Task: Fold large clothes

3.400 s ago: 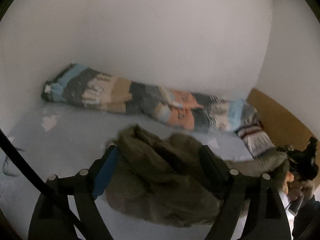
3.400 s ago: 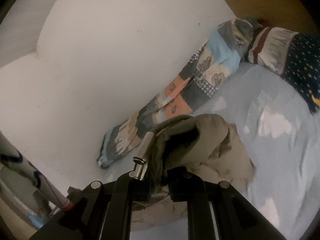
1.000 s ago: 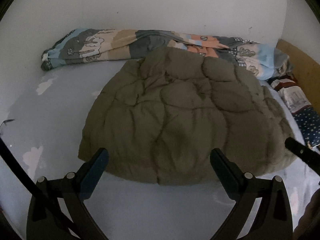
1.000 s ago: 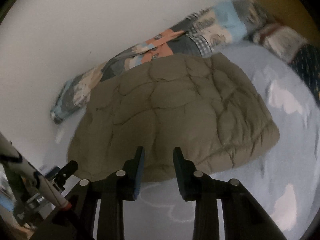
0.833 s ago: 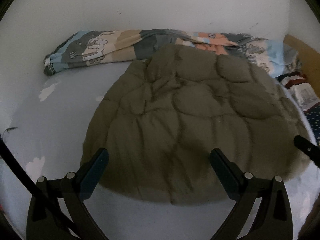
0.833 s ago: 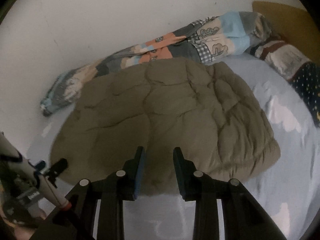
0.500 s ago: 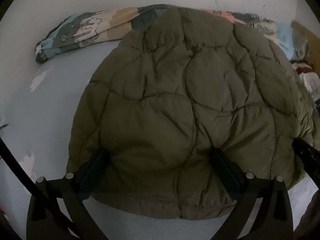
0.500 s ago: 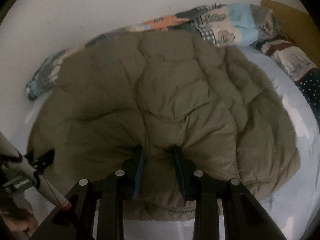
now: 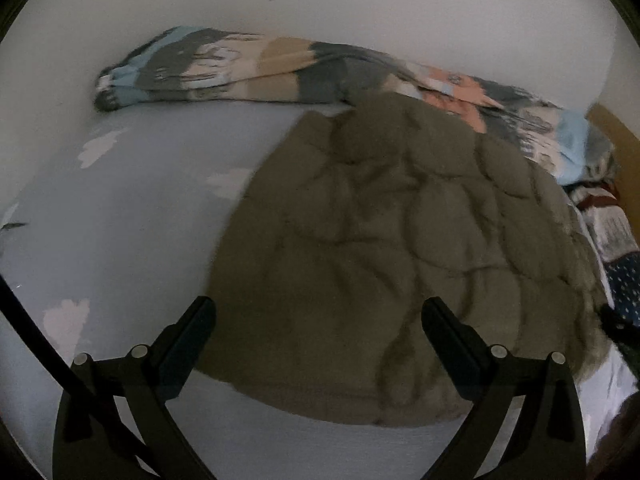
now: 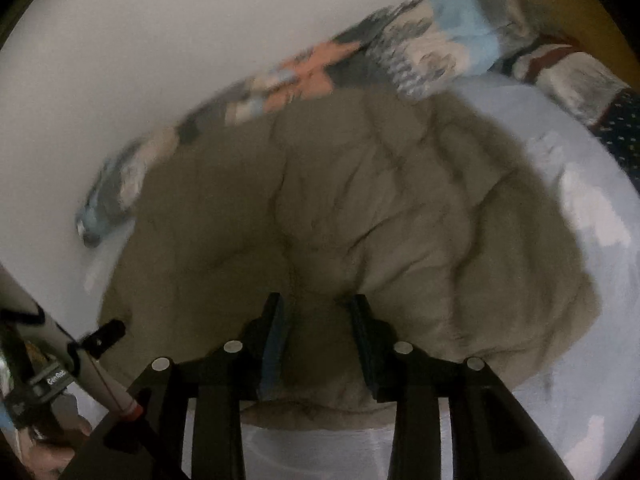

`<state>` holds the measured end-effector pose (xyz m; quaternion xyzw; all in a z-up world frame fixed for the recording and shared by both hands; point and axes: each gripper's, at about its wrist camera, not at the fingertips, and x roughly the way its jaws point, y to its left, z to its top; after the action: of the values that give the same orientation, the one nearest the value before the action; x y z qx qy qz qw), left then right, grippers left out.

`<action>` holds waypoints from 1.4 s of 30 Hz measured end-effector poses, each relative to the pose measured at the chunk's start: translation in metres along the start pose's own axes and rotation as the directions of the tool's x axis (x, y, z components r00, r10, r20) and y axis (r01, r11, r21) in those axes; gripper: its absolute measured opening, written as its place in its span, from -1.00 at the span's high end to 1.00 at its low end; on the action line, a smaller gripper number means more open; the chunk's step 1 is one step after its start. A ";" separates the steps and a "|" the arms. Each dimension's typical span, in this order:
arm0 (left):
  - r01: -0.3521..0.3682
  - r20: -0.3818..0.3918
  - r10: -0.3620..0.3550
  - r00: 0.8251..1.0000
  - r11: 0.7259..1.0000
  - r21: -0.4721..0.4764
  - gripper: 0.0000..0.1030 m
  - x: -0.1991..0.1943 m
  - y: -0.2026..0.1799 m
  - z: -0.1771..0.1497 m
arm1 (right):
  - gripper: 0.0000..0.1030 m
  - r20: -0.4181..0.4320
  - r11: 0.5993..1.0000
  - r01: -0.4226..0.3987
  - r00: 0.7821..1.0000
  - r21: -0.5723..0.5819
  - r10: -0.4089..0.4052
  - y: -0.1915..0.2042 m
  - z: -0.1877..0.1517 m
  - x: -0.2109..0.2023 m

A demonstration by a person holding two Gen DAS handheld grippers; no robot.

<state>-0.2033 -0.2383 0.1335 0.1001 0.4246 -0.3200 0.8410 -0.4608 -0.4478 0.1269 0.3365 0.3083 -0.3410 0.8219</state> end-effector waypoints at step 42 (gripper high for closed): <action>0.152 -0.218 -0.287 0.933 0.862 -0.484 -1.00 0.037 0.113 -0.009 | -0.46 -0.056 0.807 0.087 0.996 0.584 -0.067 -0.173 -0.001 -0.059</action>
<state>-0.1229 -0.1635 0.0879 -0.1064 0.6123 -0.2874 0.7288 -0.6276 -0.5198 0.1103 0.5662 0.2150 -0.4469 0.6584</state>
